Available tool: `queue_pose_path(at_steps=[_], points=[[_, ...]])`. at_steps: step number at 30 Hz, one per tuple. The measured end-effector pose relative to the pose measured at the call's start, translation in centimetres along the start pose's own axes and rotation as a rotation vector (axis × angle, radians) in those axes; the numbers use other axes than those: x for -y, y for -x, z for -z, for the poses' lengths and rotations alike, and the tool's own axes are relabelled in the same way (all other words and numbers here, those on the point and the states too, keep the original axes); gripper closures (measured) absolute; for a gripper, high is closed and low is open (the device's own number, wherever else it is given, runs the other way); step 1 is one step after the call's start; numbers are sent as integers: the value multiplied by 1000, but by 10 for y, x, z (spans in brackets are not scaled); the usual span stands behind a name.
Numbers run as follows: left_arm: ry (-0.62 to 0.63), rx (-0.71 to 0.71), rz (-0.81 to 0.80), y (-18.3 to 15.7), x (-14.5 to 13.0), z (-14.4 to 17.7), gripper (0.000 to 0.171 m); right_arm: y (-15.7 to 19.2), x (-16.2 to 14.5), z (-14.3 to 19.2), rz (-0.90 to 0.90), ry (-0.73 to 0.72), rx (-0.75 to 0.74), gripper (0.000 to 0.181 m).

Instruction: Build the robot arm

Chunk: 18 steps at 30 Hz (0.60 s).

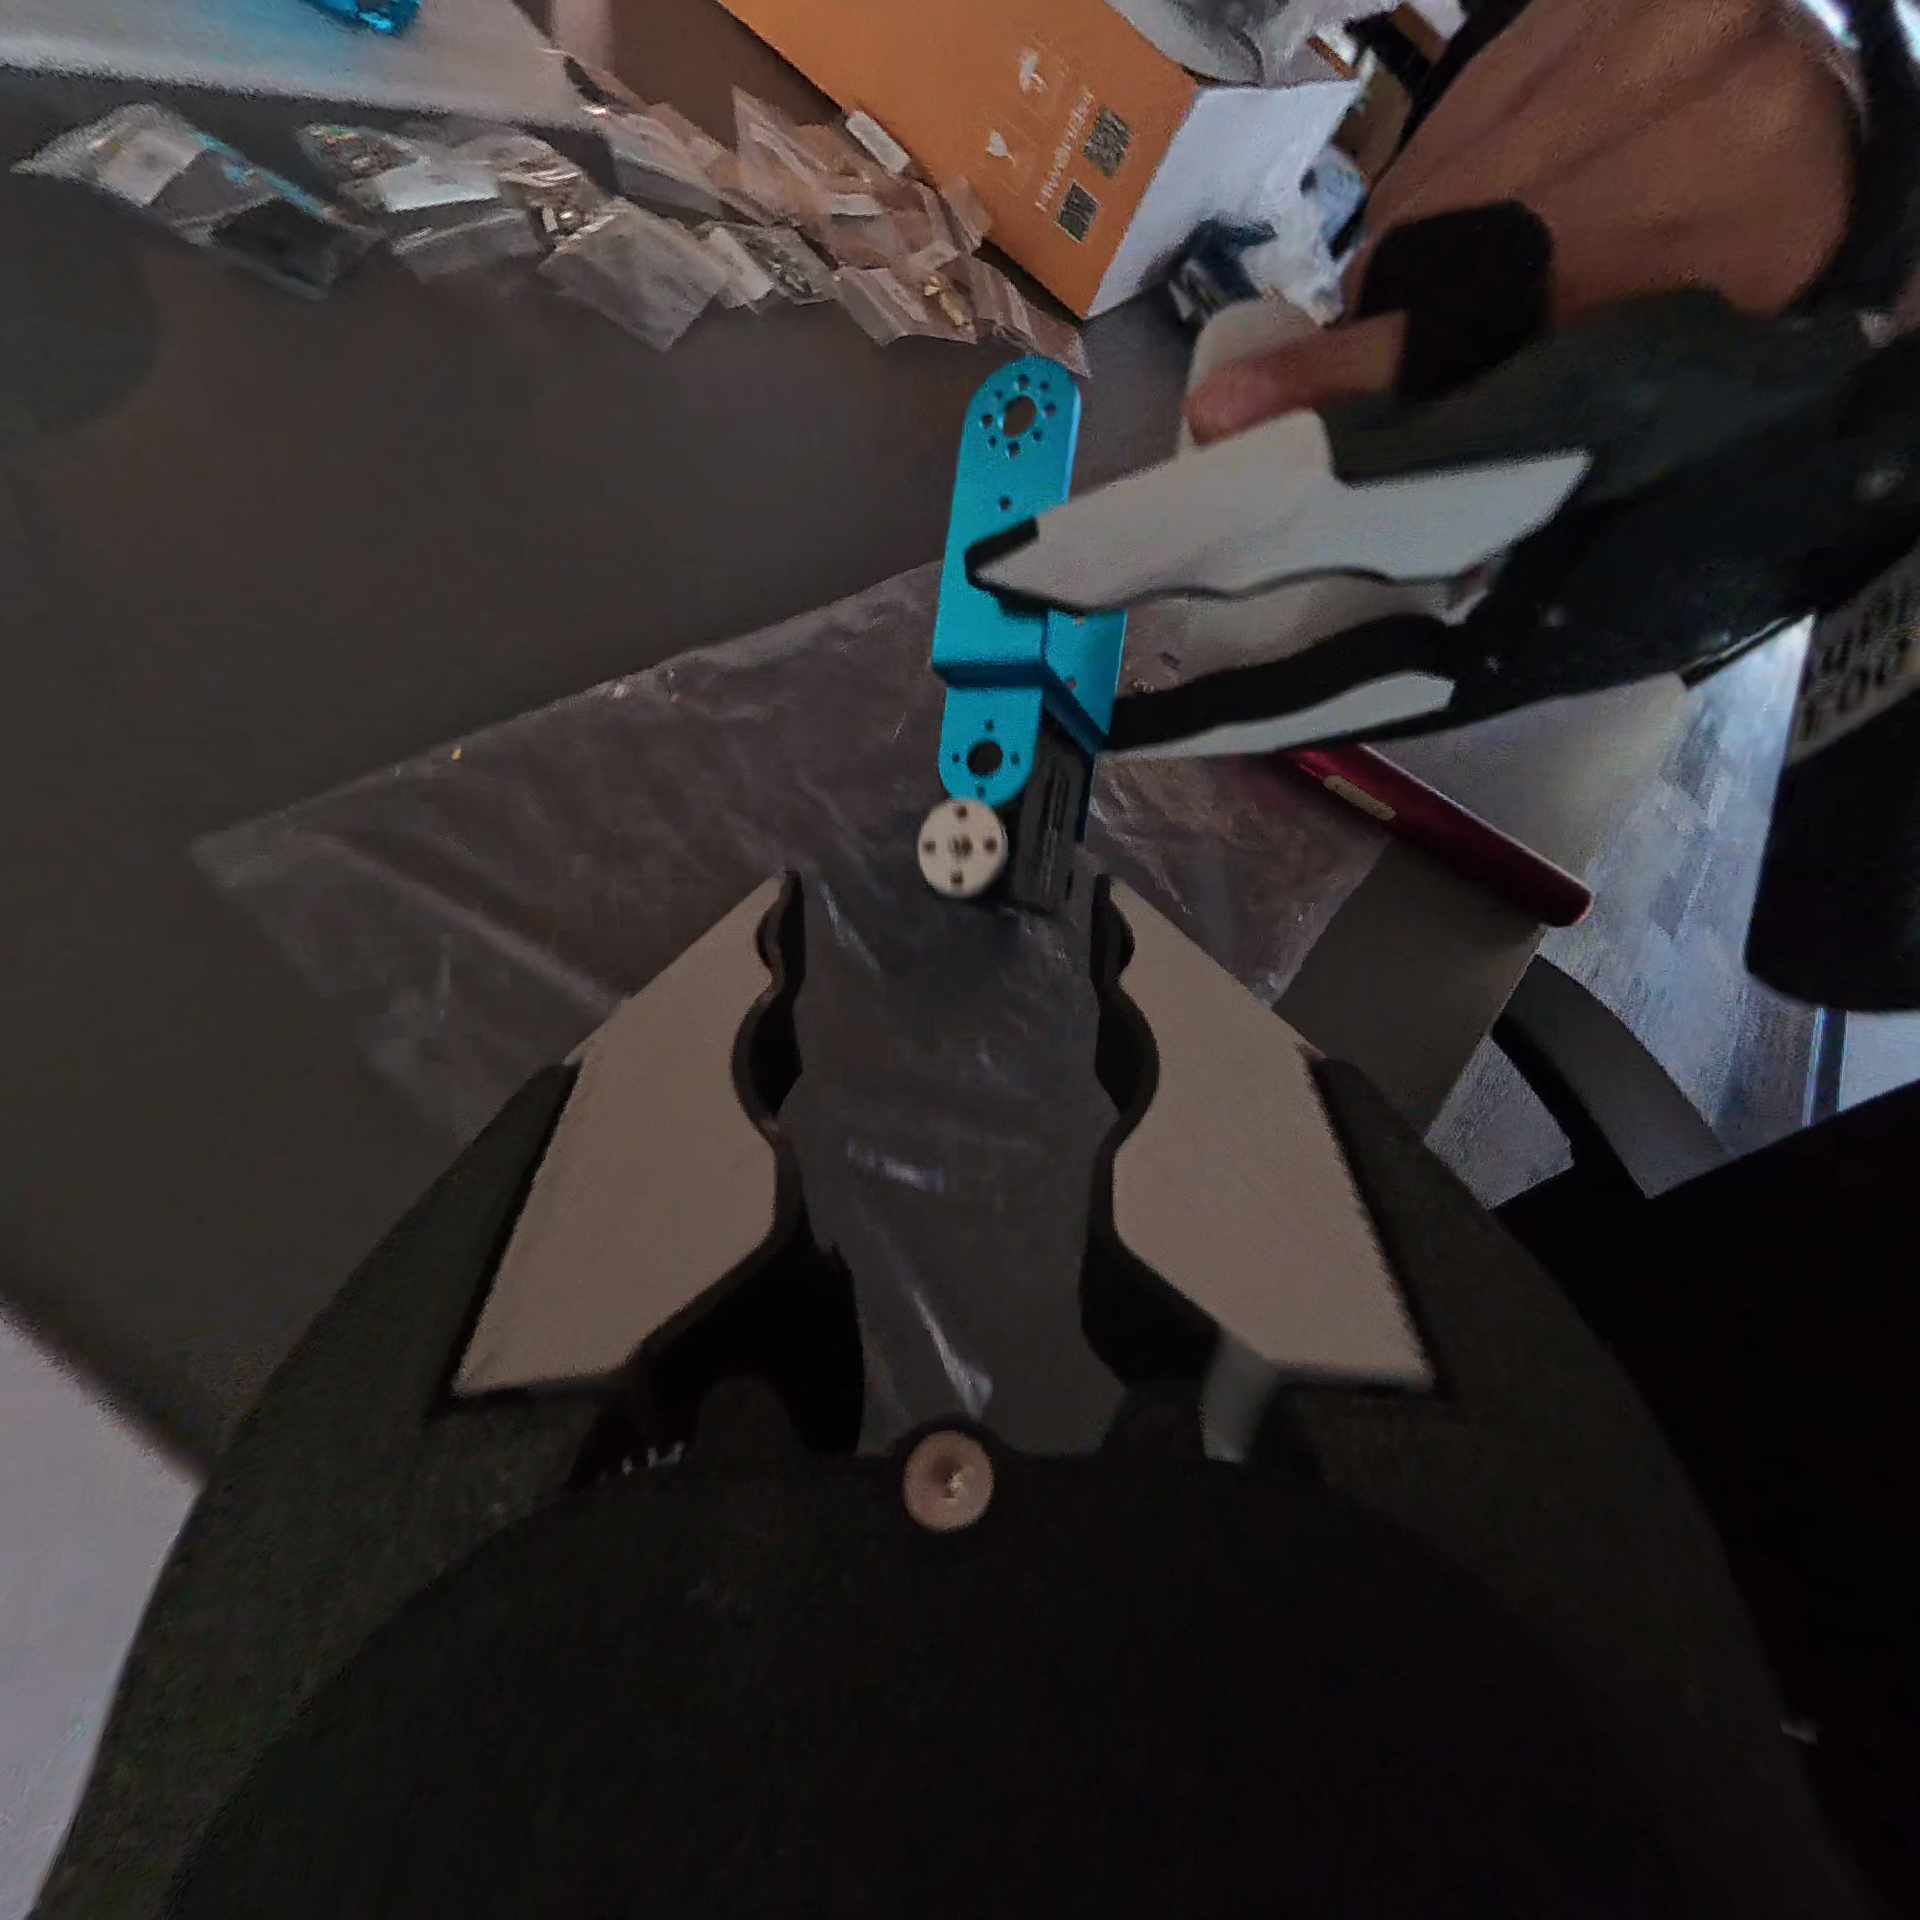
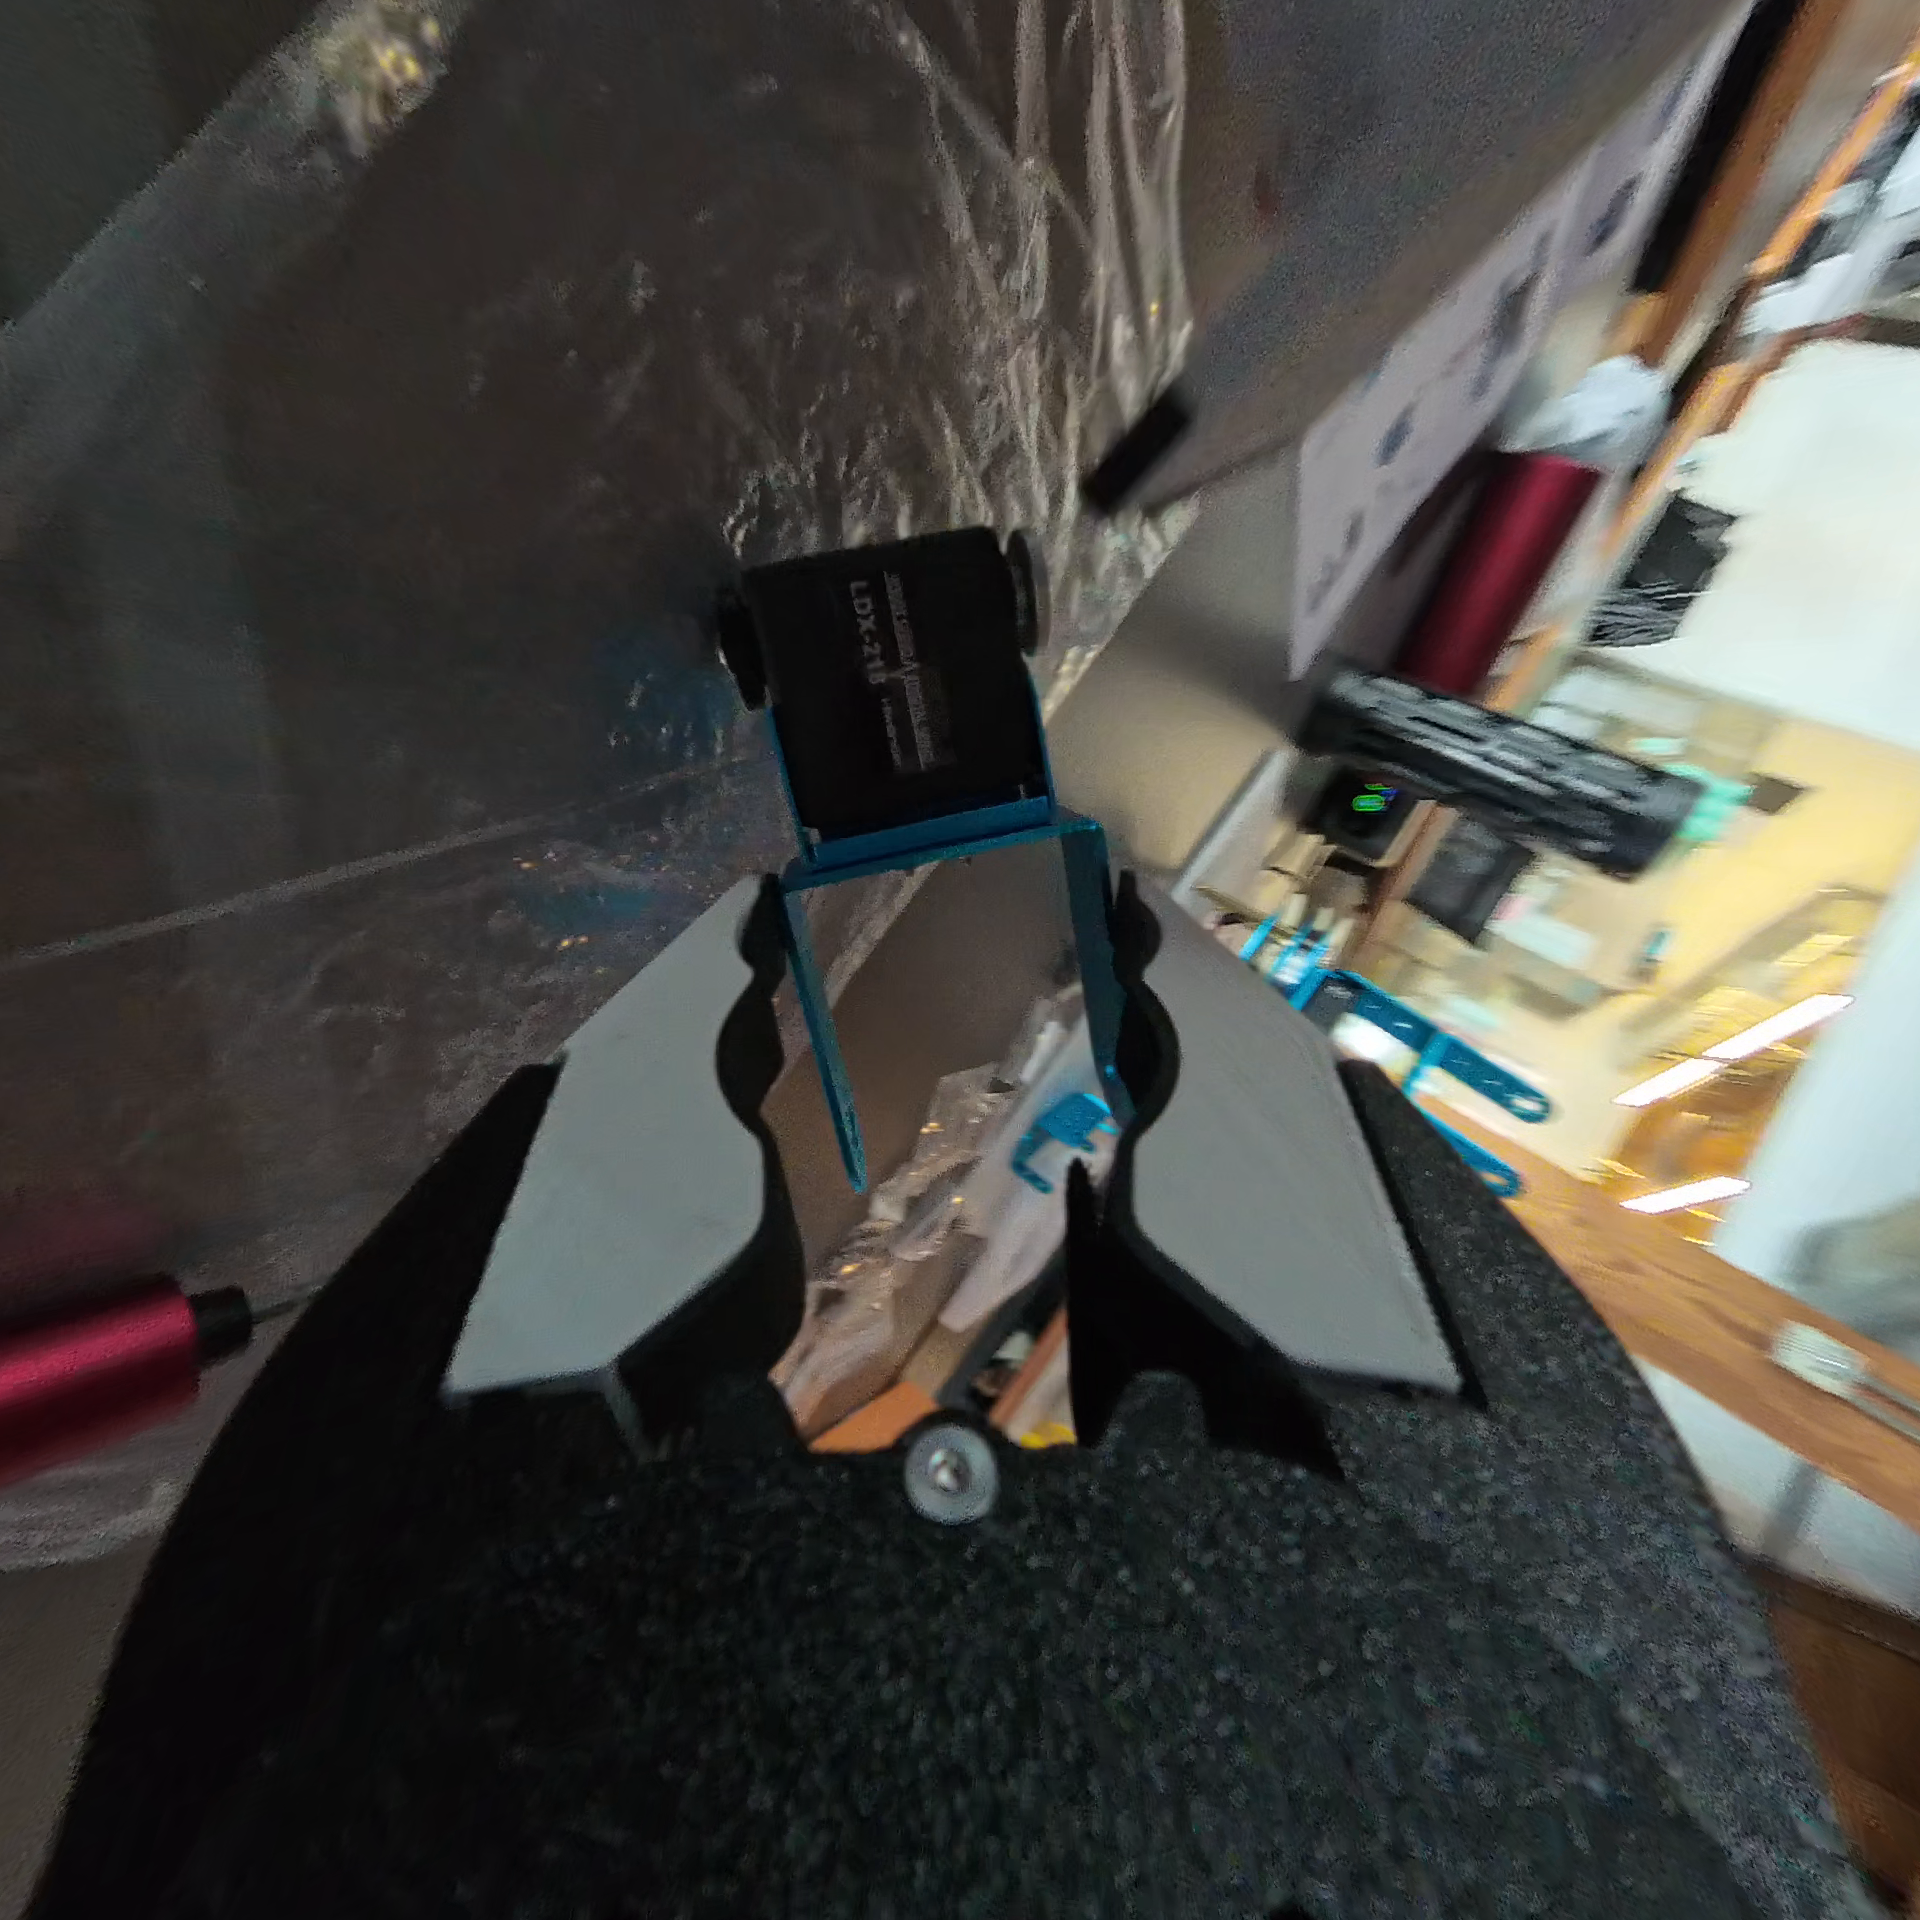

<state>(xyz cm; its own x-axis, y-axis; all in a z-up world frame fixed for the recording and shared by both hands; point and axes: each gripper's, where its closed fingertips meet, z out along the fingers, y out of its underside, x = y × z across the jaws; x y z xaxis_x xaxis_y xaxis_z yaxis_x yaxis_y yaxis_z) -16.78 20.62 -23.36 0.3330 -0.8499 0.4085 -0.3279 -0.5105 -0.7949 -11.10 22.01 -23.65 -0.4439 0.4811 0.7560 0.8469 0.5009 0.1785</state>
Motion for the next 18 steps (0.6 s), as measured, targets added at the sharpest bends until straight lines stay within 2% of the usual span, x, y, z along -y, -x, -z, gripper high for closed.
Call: queue_pose_path(at_steps=[3,6,8,9,10,18], points=[[56,-92,-52,-9,7,-22,117,-3,5,8,102,15,-157,118],[111,-191,-60,-24,3,-33,118,-4,11,14,159,7,-282,118],[152,-194,-83,-29,-6,-39,129,-3,10,17,181,16,-337,118],[160,-200,-97,-32,-10,-40,139,-3,8,17,187,22,-359,117],[161,-192,-109,-33,-11,-41,149,-2,6,17,194,29,-379,117],[182,-21,-282,-29,-6,-40,152,5,3,20,130,39,-425,119]])
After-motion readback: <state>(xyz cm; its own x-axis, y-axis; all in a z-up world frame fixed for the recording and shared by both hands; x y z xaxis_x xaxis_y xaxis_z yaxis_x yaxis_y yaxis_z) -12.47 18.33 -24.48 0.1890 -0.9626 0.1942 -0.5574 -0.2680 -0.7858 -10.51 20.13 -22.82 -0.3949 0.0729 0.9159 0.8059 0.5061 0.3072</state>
